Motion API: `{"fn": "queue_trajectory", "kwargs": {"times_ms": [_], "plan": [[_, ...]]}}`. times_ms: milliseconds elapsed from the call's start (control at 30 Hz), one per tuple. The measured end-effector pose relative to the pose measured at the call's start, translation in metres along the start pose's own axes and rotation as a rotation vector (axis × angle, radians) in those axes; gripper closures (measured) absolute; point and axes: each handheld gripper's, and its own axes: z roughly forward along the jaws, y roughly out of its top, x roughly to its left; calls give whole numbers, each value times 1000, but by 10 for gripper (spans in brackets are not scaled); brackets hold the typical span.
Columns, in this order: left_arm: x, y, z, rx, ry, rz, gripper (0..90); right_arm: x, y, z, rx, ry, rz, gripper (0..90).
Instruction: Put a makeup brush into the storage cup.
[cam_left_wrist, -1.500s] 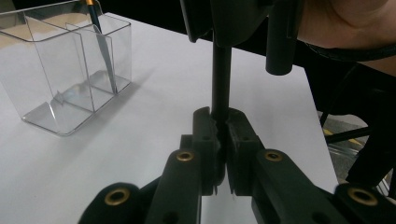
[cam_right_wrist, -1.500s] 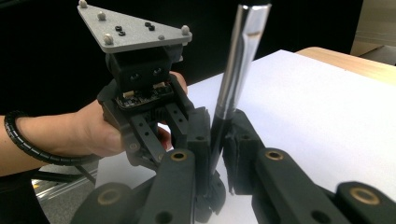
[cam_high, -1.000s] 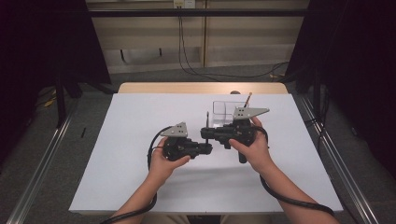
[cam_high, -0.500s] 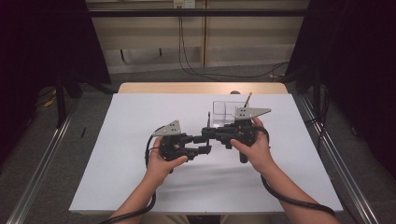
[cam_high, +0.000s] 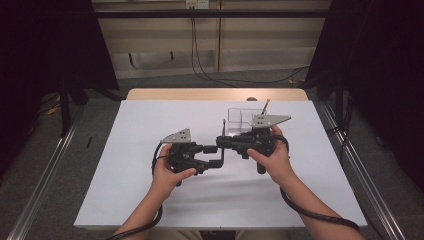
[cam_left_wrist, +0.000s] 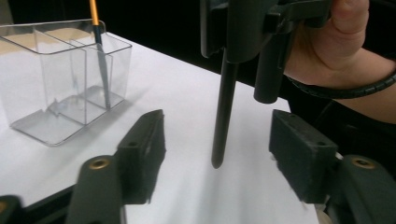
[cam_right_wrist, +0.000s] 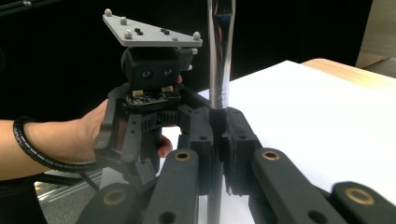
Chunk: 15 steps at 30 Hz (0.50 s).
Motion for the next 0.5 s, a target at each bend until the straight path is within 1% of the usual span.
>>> {"fn": "queue_trajectory", "kwargs": {"times_ms": [33,100,133,200,267,300,367,433,500], "plan": [[0,1,0,1,1,-4,311,0,0,0,3,0,-1,846],[-1,2,-2,-3,13,5,279,-1,-1,0,5,-2,-3,846],[0,3,-2,-2,13,6,247,-1,-1,0,6,0,-2,846],[-1,4,-4,-10,30,9,183,-1,-1,-1,8,1,-6,846],[-1,5,-7,-17,36,6,155,-1,-2,-1,11,2,-11,846],[-1,5,-8,-16,50,8,131,-1,-2,-1,13,1,-13,847],[-1,5,-10,-15,65,9,73,-1,-2,-1,15,0,-15,846],[0,4,-13,-15,83,8,53,-1,-3,-1,16,0,-16,846],[1,3,-15,-20,83,7,34,-1,-3,-1,16,0,-17,847]]}}
